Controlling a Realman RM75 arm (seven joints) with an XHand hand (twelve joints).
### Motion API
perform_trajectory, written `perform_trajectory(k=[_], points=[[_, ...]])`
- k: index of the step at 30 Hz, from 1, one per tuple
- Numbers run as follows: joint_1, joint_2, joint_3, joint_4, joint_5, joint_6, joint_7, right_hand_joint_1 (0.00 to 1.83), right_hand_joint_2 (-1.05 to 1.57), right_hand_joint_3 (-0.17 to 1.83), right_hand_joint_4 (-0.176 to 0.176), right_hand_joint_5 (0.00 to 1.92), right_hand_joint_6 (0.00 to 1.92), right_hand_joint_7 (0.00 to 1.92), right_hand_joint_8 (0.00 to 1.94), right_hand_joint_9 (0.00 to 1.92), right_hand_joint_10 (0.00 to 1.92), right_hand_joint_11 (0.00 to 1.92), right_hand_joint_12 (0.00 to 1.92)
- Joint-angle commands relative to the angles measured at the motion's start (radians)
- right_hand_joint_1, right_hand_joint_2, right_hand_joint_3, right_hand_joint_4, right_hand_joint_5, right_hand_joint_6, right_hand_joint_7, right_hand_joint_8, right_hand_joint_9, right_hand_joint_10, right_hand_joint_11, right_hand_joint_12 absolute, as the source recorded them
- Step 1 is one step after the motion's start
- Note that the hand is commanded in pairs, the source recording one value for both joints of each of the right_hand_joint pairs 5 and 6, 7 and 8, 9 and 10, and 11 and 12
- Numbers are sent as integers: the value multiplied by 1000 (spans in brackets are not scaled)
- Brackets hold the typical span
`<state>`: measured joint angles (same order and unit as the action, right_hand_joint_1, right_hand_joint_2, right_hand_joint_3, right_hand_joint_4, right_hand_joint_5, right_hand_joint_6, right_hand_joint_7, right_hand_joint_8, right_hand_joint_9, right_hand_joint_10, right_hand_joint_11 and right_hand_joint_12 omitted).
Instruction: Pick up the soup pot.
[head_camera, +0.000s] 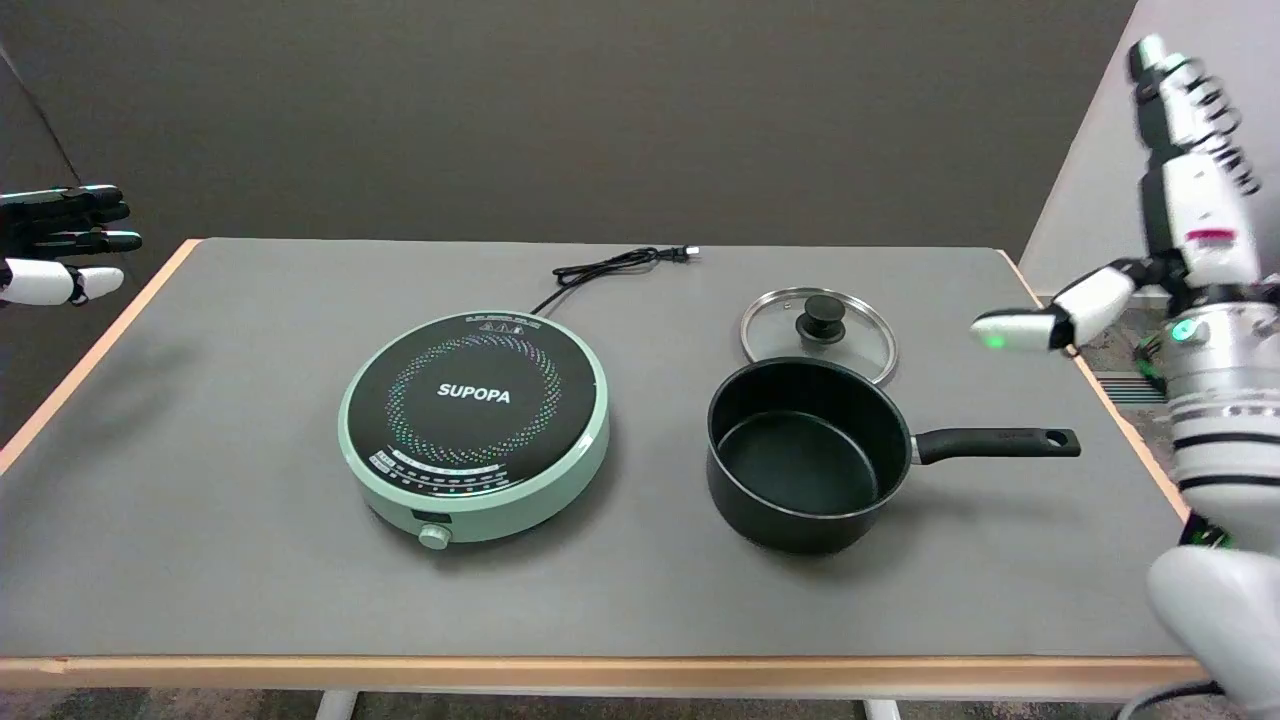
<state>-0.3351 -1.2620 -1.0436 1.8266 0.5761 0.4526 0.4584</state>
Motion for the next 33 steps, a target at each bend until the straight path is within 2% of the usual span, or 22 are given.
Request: perform_trajectory(k=[1,5,11,22,28,33], points=[[-256,-38,-137,53,66,112,-283,1073,-689,822,96,0,0,0,0,0,0,0,0],[-319,-31,-112,55,17,131,-308,1088,-770,932,105,0,0,0,0,0,0,0,0],[-374,-1,-126,56,-69,219,-304,1092,-793,952,105,0,0,0,0,0,0,0,0],[-363,-1,-273,25,-355,225,-360,1098,-819,954,107,0,0,0,0,0,0,0,0],[-324,-8,-401,-10,-348,223,-519,1099,-825,940,110,0,0,0,0,0,0,0,0],[-294,-48,-453,-46,-263,215,-721,1105,-833,926,110,0,0,0,0,0,0,0,0]])
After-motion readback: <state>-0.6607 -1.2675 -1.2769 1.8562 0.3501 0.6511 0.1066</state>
